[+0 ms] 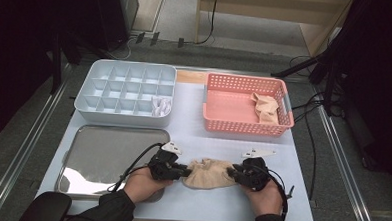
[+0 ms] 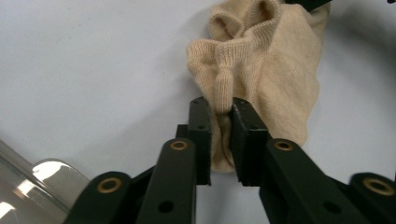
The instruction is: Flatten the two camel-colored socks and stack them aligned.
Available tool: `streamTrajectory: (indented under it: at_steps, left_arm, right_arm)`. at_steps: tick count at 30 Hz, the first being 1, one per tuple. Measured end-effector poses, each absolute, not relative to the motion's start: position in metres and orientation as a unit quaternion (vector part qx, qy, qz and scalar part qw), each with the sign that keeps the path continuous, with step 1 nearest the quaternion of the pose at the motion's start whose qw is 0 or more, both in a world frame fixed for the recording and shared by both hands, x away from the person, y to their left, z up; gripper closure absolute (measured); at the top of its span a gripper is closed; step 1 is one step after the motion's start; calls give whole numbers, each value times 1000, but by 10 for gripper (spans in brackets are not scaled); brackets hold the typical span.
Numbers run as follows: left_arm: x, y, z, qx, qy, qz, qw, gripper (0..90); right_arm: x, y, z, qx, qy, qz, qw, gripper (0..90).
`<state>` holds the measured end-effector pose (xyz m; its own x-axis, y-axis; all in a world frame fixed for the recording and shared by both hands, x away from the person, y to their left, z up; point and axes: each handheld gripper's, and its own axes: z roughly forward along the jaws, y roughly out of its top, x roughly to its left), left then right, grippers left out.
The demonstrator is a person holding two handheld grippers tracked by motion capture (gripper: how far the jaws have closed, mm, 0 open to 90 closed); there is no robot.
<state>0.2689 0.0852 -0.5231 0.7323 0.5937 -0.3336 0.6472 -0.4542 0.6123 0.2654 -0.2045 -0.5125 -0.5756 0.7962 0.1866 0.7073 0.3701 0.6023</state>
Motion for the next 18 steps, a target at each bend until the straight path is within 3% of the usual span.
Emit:
streamTrajectory:
  at_steps: [4,18]
  left_arm:
    - [275,89,-522,848,375,-52,372,845]
    - [301,108,-506,833,397,0,386,864]
  right_arm:
    - [271,-205,-510,468,821,324,42,853]
    - [292,-208,-492,479,799,354,80,869]
